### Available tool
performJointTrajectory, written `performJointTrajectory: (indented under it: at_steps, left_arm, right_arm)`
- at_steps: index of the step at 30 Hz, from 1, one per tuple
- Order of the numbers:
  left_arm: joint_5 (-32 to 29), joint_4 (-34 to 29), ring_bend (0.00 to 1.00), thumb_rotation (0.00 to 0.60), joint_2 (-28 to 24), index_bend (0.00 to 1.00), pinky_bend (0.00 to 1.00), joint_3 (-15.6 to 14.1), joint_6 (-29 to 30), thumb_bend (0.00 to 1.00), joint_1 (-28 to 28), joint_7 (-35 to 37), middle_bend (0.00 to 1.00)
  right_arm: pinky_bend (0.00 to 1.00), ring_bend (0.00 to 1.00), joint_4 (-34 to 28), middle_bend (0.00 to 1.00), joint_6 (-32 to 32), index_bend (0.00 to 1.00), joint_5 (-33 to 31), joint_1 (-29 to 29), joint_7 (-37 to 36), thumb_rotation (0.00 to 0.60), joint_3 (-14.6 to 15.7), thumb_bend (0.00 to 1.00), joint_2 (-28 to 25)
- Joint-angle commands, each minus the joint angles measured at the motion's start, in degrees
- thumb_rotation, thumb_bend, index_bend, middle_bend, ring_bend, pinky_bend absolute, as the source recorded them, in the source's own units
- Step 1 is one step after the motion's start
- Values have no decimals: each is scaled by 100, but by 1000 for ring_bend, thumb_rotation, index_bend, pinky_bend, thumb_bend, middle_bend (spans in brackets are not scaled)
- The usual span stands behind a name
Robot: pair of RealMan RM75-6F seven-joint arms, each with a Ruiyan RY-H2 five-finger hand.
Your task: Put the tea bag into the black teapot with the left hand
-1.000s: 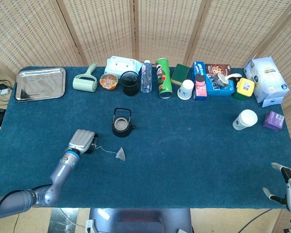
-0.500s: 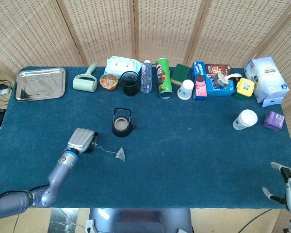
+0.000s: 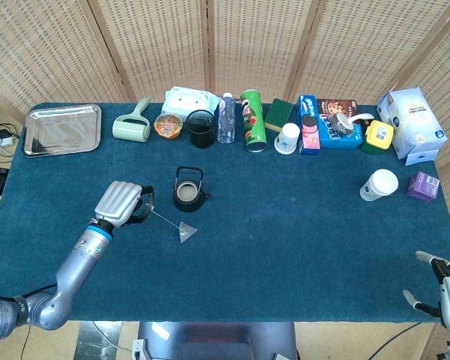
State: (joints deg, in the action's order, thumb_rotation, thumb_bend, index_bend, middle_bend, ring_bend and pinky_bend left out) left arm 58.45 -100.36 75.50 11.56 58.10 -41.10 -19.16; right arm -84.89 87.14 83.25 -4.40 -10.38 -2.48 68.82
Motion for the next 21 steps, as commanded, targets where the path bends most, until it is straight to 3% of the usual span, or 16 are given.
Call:
performJointTrajectory:
  at_steps: [1,13,21]
  left_arm:
    - [74,-266,1000,600,-189,588,943,181,82,495,-25,141,1000]
    - [-155,-791,1000,600,-524,588,943,685,138,494,-315,170,1000]
    - [-615,-715,1000,600,-580,588,943,987,75,492,-585,216,1000]
  right_arm:
    - [223,246,41,292,43,236,29,-24,-68,600,9,237,1]
    - [223,246,238,306,124,236,98,-101,-370,600,57,238,51]
    - [223,246,339,306,121,236,91,-146,-490,600,87,238,78]
